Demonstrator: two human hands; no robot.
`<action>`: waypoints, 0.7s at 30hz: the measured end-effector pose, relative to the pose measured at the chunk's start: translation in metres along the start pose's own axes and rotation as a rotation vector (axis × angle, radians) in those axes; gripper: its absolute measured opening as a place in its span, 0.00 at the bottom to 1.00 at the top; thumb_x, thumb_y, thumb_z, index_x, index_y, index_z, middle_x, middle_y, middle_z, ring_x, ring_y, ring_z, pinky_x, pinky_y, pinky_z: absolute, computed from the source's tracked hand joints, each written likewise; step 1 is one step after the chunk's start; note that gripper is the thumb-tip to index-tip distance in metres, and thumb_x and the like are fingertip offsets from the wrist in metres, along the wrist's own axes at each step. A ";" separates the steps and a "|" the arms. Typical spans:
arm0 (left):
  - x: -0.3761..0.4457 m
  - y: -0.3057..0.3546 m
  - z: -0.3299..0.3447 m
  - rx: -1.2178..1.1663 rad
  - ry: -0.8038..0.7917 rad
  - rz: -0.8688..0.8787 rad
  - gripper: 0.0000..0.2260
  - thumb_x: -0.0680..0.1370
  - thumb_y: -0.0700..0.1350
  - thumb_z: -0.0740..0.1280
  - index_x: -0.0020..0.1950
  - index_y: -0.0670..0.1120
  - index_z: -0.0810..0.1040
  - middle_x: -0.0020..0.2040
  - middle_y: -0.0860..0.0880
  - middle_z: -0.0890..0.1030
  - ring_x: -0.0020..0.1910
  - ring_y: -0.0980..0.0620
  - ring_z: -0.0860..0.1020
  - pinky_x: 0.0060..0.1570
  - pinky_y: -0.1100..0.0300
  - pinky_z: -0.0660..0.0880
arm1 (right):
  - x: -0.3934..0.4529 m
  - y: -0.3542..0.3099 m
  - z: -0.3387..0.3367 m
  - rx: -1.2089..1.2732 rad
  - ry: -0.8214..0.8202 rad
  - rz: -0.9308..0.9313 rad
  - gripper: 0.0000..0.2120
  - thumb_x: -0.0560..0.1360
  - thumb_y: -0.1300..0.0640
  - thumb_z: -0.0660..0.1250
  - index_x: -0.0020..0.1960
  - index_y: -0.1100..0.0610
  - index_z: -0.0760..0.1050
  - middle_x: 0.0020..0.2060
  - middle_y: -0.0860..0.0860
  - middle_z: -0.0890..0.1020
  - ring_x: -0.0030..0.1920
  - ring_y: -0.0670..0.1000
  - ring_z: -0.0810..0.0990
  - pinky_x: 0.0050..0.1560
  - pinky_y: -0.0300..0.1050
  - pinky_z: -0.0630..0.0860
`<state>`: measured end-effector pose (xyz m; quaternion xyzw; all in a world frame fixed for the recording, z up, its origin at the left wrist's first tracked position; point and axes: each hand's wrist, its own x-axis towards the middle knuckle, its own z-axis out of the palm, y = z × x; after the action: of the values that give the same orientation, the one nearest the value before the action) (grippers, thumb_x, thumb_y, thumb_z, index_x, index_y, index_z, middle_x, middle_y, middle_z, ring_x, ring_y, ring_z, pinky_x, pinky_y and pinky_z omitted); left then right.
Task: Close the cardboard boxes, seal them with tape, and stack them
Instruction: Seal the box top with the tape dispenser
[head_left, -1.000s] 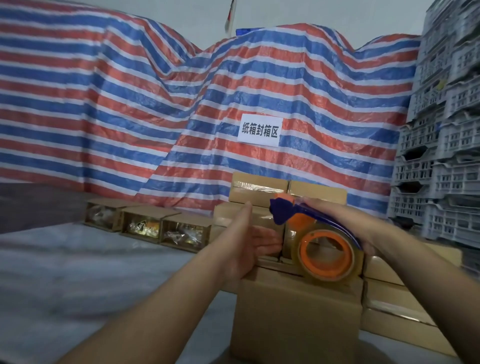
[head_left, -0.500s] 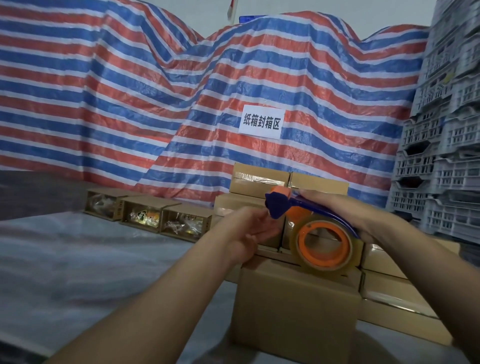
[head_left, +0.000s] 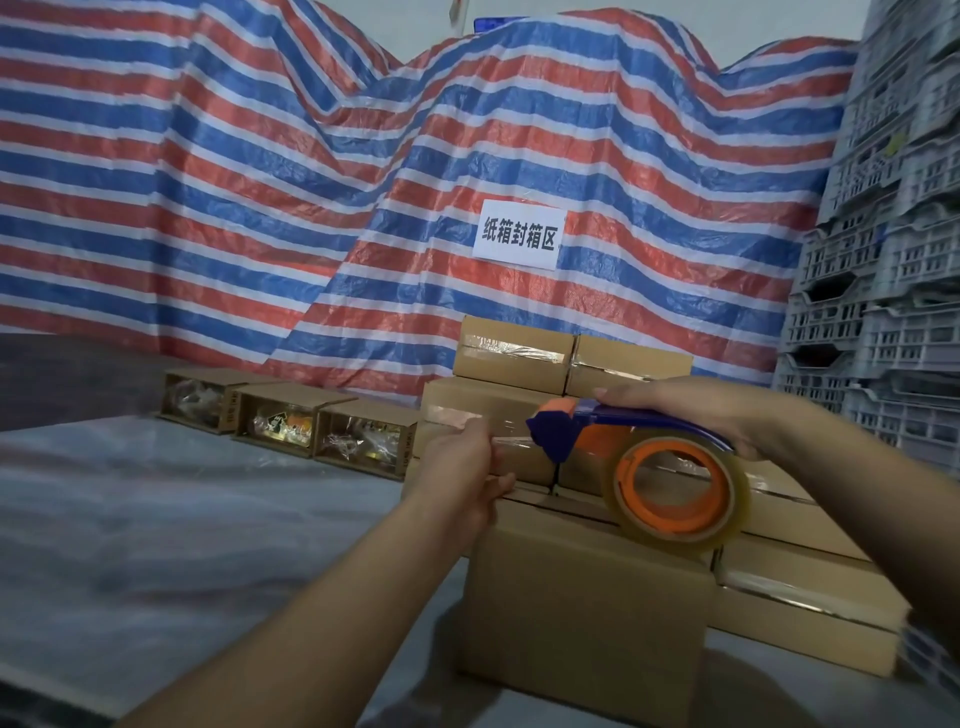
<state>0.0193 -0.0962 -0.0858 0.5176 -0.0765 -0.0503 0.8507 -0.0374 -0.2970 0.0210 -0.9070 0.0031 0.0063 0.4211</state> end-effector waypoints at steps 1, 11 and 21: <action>0.000 0.001 -0.003 0.011 0.008 0.017 0.11 0.82 0.42 0.61 0.40 0.44 0.73 0.33 0.49 0.74 0.32 0.53 0.75 0.56 0.49 0.78 | 0.000 -0.004 0.003 -0.042 -0.010 -0.012 0.18 0.77 0.40 0.66 0.57 0.52 0.79 0.41 0.57 0.85 0.34 0.51 0.83 0.34 0.39 0.80; -0.001 -0.006 -0.049 0.489 0.000 0.064 0.06 0.76 0.41 0.65 0.38 0.46 0.73 0.37 0.47 0.73 0.36 0.50 0.70 0.35 0.59 0.66 | 0.010 -0.039 0.030 -0.319 -0.141 0.082 0.16 0.82 0.43 0.60 0.55 0.54 0.78 0.32 0.50 0.82 0.28 0.45 0.80 0.32 0.35 0.77; 0.000 -0.027 -0.059 0.529 -0.007 -0.003 0.03 0.77 0.43 0.64 0.44 0.46 0.74 0.40 0.47 0.74 0.37 0.51 0.70 0.35 0.60 0.66 | 0.021 -0.053 0.047 -0.543 -0.139 0.144 0.20 0.81 0.42 0.60 0.63 0.54 0.77 0.30 0.47 0.83 0.29 0.43 0.80 0.35 0.35 0.76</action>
<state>0.0300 -0.0572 -0.1361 0.7221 -0.0892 -0.0318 0.6853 -0.0158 -0.2274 0.0311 -0.9813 0.0366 0.0989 0.1608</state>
